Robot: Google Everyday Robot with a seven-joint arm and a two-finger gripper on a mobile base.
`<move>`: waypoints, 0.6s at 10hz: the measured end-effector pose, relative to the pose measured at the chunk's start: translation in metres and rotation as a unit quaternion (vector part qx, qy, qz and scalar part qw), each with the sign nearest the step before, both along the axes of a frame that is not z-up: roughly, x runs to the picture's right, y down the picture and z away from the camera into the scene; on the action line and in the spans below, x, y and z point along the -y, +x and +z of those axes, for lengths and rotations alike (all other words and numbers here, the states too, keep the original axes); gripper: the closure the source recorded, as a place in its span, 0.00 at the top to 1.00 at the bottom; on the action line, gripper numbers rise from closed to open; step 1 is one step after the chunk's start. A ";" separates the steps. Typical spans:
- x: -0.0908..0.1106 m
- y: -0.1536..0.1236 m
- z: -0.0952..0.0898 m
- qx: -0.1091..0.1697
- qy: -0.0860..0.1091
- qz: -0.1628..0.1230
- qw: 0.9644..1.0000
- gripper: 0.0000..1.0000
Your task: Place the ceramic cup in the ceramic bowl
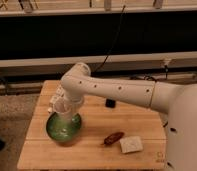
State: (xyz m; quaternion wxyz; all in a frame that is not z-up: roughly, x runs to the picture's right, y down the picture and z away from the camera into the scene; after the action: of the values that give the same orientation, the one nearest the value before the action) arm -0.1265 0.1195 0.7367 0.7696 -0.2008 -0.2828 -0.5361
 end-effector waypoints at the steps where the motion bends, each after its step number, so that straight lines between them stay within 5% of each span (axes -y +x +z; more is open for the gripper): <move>1: -0.001 0.000 0.000 0.000 -0.001 0.000 1.000 0.04; 6: -0.002 -0.001 0.000 0.004 -0.005 0.006 1.000 0.04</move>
State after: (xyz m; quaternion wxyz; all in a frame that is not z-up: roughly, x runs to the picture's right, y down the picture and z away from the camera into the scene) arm -0.1279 0.1215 0.7365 0.7708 -0.2005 -0.2899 -0.5307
